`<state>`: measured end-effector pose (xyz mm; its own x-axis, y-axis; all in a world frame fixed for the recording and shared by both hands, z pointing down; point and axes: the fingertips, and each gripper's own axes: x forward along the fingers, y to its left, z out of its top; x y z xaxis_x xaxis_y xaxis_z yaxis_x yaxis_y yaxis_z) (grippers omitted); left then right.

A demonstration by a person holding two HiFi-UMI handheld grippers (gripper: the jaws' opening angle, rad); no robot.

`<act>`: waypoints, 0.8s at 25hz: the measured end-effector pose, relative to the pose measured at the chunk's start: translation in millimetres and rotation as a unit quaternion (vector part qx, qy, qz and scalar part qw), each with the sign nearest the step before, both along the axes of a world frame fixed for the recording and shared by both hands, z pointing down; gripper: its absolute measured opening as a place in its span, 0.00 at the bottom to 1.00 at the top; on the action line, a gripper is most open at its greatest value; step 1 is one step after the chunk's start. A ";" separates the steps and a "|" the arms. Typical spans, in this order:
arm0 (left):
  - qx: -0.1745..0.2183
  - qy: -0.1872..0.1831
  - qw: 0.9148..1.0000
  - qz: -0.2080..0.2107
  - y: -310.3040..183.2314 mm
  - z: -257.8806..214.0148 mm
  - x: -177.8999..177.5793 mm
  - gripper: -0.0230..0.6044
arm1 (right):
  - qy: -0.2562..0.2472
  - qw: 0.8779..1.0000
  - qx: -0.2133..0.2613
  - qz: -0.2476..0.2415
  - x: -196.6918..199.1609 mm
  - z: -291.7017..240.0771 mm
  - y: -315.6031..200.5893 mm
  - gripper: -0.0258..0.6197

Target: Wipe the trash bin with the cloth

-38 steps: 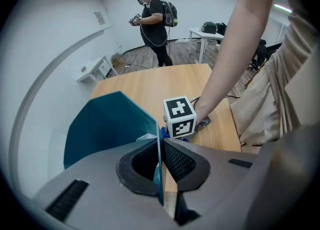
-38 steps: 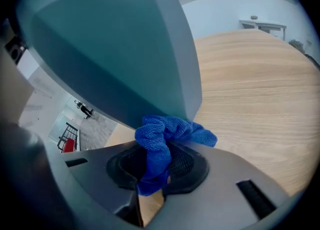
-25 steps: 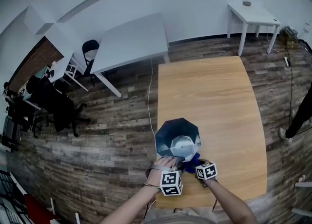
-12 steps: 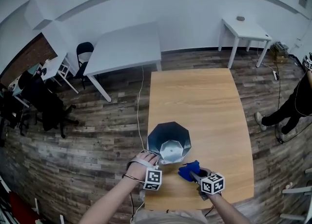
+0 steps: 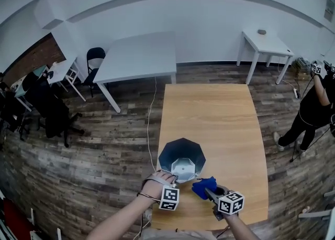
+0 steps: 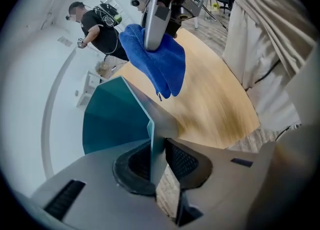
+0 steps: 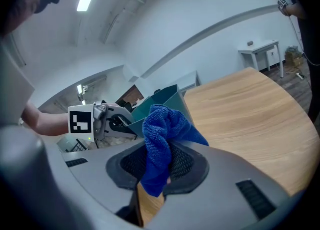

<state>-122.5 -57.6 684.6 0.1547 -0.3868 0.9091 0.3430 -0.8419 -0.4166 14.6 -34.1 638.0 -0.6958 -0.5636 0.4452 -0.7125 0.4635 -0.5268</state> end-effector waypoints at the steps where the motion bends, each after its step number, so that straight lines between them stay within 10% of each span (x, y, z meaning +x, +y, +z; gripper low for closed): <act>1: -0.006 0.002 1.000 -0.001 2.7 -0.1 4.5 0.14 | -0.003 1.000 0.005 -0.005 -2.0 -5.8 -0.8 0.16; 20: -0.049 0.016 0.999 -0.011 11.2 2.7 16.7 0.10 | -0.031 0.998 -0.015 -0.047 -70.1 17.6 -18.0 0.16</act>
<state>-105.8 -46.4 687.3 0.1771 -0.3004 0.9372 0.3123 -0.8859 -0.3430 -55.5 -52.1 655.6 -0.7720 -0.4813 0.4152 -0.6320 0.5111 -0.5825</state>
